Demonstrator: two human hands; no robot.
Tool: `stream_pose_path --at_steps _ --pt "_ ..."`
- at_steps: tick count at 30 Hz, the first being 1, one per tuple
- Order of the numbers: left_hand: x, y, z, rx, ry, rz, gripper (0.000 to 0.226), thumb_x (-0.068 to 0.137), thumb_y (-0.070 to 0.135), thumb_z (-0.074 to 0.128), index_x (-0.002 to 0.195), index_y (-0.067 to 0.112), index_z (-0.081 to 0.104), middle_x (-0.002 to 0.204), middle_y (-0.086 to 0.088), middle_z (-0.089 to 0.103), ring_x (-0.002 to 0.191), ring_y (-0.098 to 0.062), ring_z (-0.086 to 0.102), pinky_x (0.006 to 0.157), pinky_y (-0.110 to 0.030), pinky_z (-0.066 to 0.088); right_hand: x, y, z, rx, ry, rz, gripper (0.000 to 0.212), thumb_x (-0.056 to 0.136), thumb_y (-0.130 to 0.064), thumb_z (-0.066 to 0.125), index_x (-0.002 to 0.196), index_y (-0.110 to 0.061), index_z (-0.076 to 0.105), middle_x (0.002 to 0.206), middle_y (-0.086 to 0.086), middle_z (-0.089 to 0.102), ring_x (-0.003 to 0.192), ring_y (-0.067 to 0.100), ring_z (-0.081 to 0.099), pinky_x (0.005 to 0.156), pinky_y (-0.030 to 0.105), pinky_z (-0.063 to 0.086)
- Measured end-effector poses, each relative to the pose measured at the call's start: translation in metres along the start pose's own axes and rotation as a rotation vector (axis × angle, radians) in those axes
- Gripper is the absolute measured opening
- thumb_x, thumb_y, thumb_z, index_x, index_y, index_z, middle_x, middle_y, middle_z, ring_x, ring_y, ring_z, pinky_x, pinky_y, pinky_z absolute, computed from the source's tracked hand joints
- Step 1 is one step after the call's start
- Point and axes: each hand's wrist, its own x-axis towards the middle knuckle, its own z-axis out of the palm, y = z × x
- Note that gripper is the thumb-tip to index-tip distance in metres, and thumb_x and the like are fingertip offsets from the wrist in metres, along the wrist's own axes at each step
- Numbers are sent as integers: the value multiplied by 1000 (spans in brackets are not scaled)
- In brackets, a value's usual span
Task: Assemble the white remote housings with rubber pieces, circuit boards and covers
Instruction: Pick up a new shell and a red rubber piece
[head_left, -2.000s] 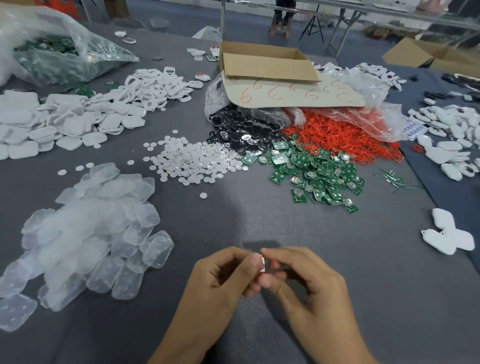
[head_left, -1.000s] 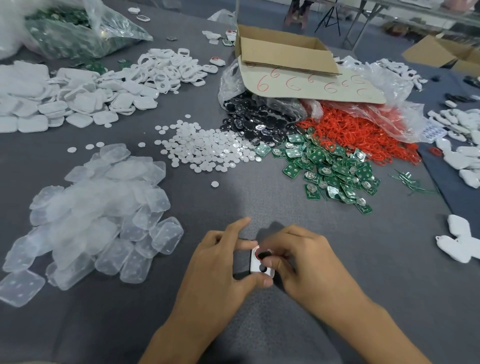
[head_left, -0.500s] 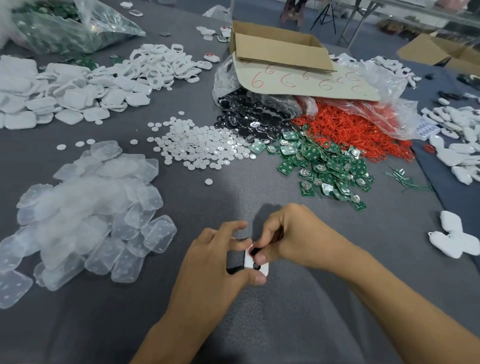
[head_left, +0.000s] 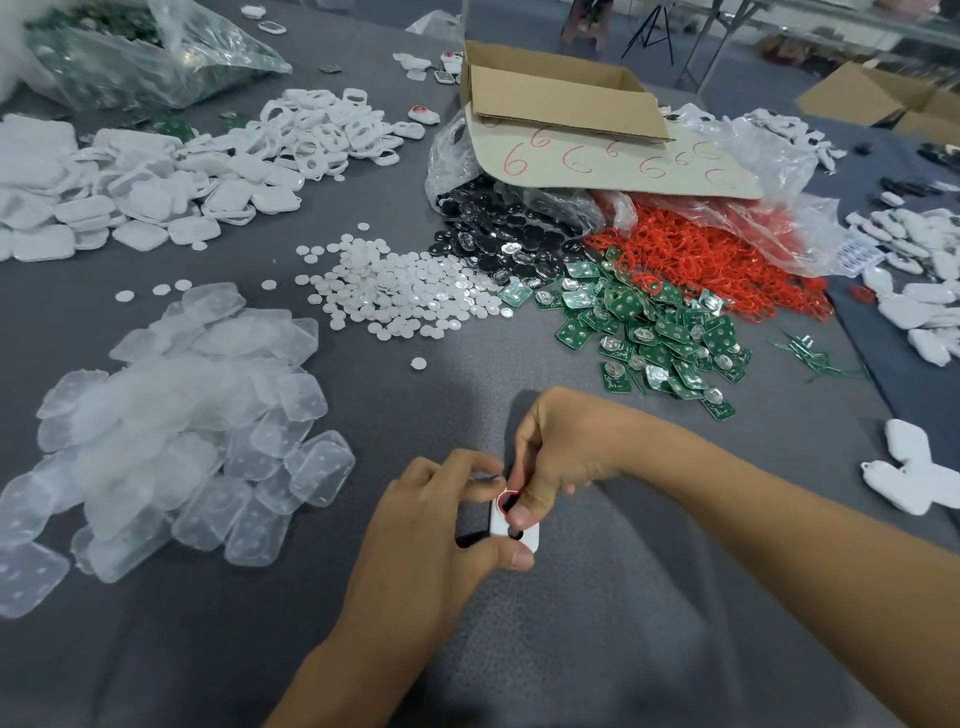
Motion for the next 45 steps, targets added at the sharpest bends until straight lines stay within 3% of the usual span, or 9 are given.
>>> stream_pose_path --at_steps 4,10,14,18,22,24,31,39,45 --pt "-3 3 -1 24 -5 -1 60 56 51 90 106 57 56 102 27 56 104 5 50 87 -20 39 -10 0 5 6 66 -23 26 56 -24 97 68 -18 75 66 6 72 51 11 55 48 18 42" --pt "-4 9 -5 138 4 141 55 66 65 66 117 49 57 122 45 46 111 6 43 88 -21 37 -49 32 52 195 479 -239 23 71 -15 90 85 -31 81 76 -26 72 73 -4 69 72 17 54" --pt "-4 8 -3 134 49 166 56 65 62 68 118 46 58 117 56 39 111 7 43 86 -19 37 -48 39 57 185 549 -319 25 75 -8 85 91 -28 82 82 -16 72 81 4 70 81 30 55" --pt "-5 6 -4 119 33 169 56 67 65 64 121 48 57 121 48 43 109 5 47 89 -21 39 -45 39 39 147 442 -393 21 77 -10 84 89 -28 81 84 -7 72 80 12 68 78 36 53" --pt "-3 5 -4 104 5 140 52 67 64 66 116 49 61 121 37 47 108 2 49 93 -22 41 -46 41 39 -173 494 -558 9 89 -18 75 97 -20 77 88 -12 67 82 1 61 77 19 50" --pt "-3 5 -3 102 3 125 52 65 65 67 113 47 60 121 38 47 109 1 49 92 -22 40 -52 46 50 -332 555 -625 8 95 -17 67 101 -15 73 91 -6 65 83 10 61 77 23 52" --pt "-2 3 -3 116 18 122 54 65 57 80 114 47 58 121 46 42 109 4 48 92 -22 41 -53 43 70 -487 606 -577 26 78 9 68 96 -10 64 99 3 58 83 23 56 73 35 52" --pt "-3 4 -3 101 9 116 55 64 62 75 115 49 58 119 45 48 110 2 50 96 -27 45 -63 33 55 -459 550 -478 12 93 -7 59 96 -17 52 95 -3 49 79 19 50 71 33 46" --pt "-4 -2 -1 93 31 71 59 62 62 79 114 54 53 107 31 55 108 3 53 98 -22 43 -79 45 58 -383 566 -361 23 90 -7 63 109 -15 70 101 -2 64 88 20 63 80 29 51"
